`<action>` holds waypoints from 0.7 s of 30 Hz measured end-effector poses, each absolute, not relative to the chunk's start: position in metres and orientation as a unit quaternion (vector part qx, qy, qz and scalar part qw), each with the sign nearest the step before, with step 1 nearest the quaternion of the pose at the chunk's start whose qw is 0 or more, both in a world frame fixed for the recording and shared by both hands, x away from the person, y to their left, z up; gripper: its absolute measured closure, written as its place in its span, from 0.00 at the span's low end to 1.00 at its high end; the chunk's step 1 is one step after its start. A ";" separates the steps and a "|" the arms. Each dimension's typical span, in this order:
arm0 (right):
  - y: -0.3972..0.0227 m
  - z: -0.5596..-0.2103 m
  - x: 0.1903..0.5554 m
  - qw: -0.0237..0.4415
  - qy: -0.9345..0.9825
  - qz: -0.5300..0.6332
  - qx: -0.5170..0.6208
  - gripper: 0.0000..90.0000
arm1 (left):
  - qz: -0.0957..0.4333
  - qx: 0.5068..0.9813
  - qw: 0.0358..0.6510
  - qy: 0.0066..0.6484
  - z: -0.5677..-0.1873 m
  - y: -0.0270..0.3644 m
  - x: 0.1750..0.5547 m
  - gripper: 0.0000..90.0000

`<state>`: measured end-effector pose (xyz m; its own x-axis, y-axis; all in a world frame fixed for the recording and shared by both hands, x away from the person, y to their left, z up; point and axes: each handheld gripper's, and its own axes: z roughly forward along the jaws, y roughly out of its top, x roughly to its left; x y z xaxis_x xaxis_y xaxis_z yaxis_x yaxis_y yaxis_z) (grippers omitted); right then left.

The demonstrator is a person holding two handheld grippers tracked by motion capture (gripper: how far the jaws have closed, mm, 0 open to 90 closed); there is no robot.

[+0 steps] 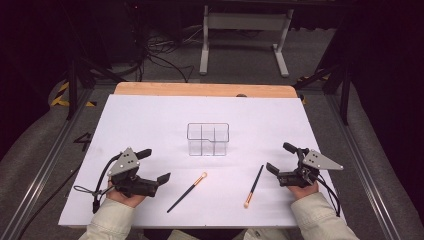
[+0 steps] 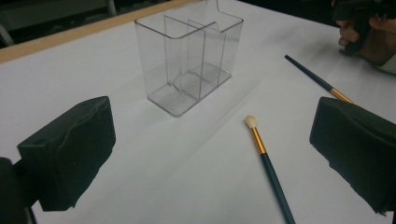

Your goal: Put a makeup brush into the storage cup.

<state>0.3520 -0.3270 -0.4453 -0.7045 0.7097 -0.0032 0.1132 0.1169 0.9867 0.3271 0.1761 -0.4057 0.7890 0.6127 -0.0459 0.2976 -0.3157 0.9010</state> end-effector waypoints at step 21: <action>-0.327 -0.447 0.353 0.235 0.704 0.595 0.308 0.00 | 0.073 0.869 0.392 0.292 -0.395 0.132 0.337 0.05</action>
